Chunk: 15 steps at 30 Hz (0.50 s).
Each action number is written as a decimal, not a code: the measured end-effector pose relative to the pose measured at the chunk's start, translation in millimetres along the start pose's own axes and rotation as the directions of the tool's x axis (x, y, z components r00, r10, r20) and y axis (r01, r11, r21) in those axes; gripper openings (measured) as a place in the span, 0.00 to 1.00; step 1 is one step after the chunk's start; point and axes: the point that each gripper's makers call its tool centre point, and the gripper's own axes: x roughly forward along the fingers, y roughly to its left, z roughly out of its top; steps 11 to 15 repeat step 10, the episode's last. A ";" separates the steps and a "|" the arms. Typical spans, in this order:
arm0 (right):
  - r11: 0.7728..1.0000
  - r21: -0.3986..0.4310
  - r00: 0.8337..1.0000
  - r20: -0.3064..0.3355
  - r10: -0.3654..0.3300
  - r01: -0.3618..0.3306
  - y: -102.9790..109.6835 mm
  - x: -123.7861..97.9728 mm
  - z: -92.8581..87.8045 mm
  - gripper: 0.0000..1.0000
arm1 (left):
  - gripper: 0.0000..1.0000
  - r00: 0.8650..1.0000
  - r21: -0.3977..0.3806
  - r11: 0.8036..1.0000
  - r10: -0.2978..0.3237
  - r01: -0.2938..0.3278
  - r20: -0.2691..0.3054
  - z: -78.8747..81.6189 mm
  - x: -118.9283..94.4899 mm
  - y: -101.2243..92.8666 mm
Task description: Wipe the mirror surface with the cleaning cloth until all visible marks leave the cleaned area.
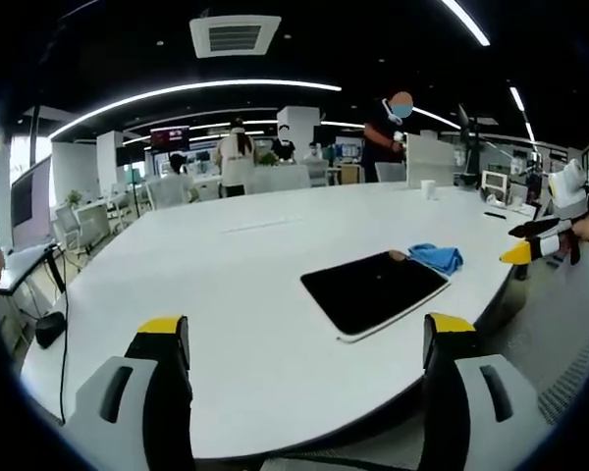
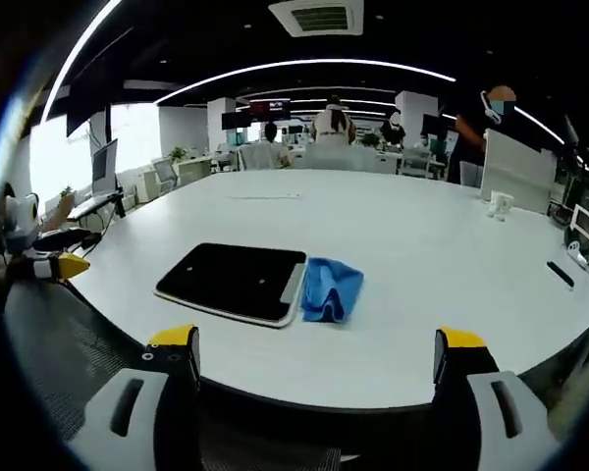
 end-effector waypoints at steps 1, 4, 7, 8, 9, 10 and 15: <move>1.000 -0.009 1.000 -0.003 0.003 -0.003 0.5 0.0 -0.6 0.98 | 0.99 1.000 -0.002 1.000 -0.002 0.002 -0.002 -0.3 0.2 -0.3; 1.000 -0.014 1.000 -0.003 0.004 -0.004 -0.1 -0.1 -0.7 0.98 | 0.99 1.000 -0.004 1.000 -0.006 0.006 -0.009 -1.5 0.5 -0.8; 1.000 0.011 1.000 -0.026 0.012 -0.012 0.7 1.2 -5.2 0.97 | 0.98 1.000 -0.006 1.000 -0.007 0.007 -0.009 -1.5 0.5 -1.1; 1.000 0.006 1.000 -0.028 0.008 -0.008 0.5 1.0 -6.0 0.97 | 0.98 1.000 -0.006 1.000 -0.007 0.006 -0.009 -1.5 0.5 -1.1; 1.000 0.003 1.000 -0.028 0.006 -0.006 1.1 0.7 -6.1 0.97 | 0.98 1.000 -0.006 1.000 -0.007 0.007 -0.008 -1.5 0.5 -1.2; 1.000 0.002 1.000 -0.028 0.006 -0.006 1.4 0.7 -6.1 0.97 | 0.98 1.000 -0.005 1.000 -0.008 0.008 -0.009 -1.6 0.6 -1.4; 1.000 0.002 1.000 -0.028 0.006 -0.006 1.4 0.7 -6.1 0.97 | 0.98 1.000 -0.005 1.000 -0.008 0.008 -0.009 -1.6 0.6 -1.4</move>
